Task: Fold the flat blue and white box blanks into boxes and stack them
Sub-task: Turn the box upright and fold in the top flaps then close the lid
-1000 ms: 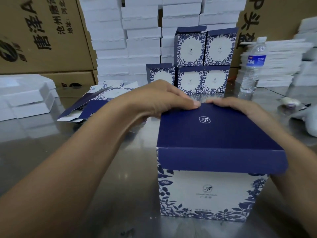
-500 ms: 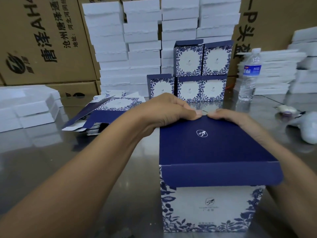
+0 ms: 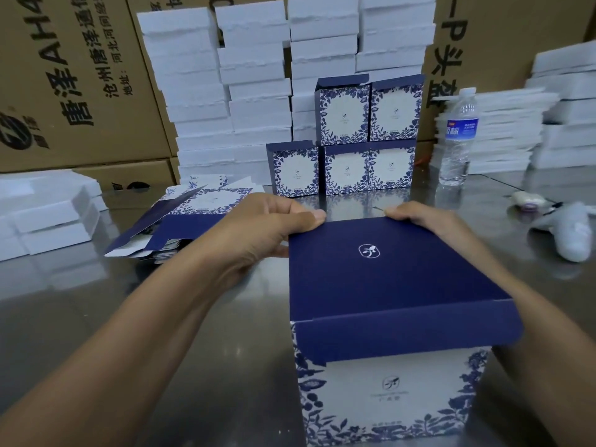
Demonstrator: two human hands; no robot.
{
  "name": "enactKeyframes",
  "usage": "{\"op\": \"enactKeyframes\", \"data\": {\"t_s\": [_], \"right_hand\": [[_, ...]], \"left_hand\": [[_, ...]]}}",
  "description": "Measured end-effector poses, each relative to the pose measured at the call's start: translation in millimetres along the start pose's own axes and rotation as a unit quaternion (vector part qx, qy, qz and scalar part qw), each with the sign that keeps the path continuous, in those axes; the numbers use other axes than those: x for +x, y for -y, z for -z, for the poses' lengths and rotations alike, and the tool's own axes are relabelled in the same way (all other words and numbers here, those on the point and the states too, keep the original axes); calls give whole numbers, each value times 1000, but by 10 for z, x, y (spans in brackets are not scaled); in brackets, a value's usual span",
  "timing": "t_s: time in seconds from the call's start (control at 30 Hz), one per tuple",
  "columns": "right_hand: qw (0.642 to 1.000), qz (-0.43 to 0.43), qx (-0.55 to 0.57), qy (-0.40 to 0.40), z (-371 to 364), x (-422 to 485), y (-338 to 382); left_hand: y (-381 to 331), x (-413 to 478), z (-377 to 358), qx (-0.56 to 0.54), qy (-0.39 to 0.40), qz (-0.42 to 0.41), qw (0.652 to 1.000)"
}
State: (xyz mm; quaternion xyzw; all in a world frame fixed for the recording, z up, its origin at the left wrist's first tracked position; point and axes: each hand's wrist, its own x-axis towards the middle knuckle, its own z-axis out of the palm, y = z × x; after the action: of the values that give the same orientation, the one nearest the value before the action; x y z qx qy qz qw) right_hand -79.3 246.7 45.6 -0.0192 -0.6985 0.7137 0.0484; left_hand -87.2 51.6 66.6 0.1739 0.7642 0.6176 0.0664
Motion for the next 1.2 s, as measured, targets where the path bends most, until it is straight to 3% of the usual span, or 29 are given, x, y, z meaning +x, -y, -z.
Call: {"op": "enactKeyframes", "data": {"t_s": [0.3,0.57,0.63,0.73,0.87,0.93,1.0,1.2], "right_hand": [[999,28,-18,-29,-5,-101,36],[993,9,-14,-113,-30,-86,27],[994,24,2,-110,-32,-95,19],[994,36,17,-105,-47,-101,17],[989,90,6,-118,-84,-110,-33],[987,100,11,-125,-97,-117,-50],[985,112,21,-133,-117,-116,-84],[951,249,35,-180,-154,-46,-190]], "left_hand": [[190,-114,22,-74,-76,-24,994],[193,-87,31,-42,-100,-35,993],[190,-113,13,1,-136,-49,989],[132,-266,26,112,-198,-147,963],[-43,-666,-51,182,-55,-267,945],[-33,-747,-119,253,-26,-292,922],[24,-708,-162,281,-61,-299,910],[248,-320,-171,181,-169,-265,932]]}}
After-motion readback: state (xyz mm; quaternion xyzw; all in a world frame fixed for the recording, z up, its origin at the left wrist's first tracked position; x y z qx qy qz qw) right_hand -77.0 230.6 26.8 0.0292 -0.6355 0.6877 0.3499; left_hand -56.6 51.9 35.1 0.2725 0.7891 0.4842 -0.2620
